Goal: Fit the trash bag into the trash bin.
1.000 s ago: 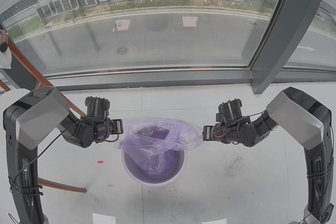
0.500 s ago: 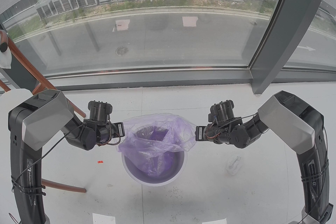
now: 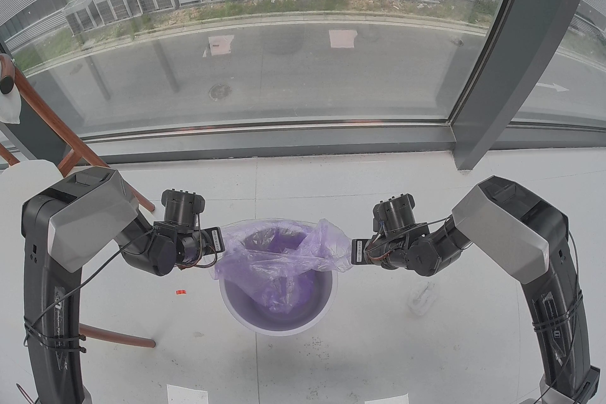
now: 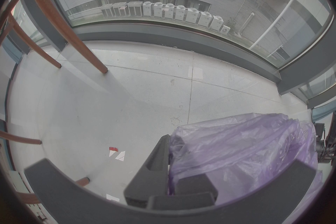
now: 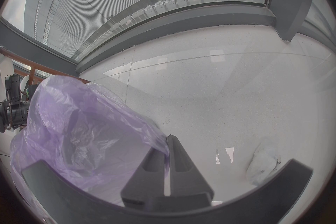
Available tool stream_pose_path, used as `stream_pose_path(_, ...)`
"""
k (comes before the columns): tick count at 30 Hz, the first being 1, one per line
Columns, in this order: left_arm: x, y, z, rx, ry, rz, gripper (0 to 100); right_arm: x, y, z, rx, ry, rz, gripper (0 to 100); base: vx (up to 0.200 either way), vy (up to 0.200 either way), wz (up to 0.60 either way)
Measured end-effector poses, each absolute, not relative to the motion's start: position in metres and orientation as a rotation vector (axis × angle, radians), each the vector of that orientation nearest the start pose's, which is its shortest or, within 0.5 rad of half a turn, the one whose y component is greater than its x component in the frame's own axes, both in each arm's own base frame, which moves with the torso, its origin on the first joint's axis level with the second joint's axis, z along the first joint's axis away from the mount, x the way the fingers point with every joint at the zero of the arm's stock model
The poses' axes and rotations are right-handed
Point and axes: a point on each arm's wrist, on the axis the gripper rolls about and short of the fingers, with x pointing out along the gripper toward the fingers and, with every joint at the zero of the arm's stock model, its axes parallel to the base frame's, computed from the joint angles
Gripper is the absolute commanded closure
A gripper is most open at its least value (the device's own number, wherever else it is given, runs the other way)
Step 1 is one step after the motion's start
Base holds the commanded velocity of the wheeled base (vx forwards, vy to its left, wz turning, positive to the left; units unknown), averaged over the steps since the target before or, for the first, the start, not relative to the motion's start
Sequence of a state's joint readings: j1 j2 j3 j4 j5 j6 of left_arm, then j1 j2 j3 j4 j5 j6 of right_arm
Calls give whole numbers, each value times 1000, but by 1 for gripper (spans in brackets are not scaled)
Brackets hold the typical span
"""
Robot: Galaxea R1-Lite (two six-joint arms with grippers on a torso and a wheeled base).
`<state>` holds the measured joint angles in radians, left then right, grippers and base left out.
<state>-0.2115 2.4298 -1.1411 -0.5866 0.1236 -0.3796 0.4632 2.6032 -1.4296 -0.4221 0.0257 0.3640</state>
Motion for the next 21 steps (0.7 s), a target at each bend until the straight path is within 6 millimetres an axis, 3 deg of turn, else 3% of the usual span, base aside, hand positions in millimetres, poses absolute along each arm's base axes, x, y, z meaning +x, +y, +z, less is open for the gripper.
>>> stream_pose_path(10,406,-87,-28,-255,748,59,100,411,209,-58,164,850,320,100,0,0,0)
stream_pose_path(15,390,-84,-36,-250,766,59,100,385,207,-64,132,919,326,100,0,0,0)
stream_pose_path(21,368,-85,-33,-258,709,26,100,361,207,-56,135,873,365,100,0,0,0)
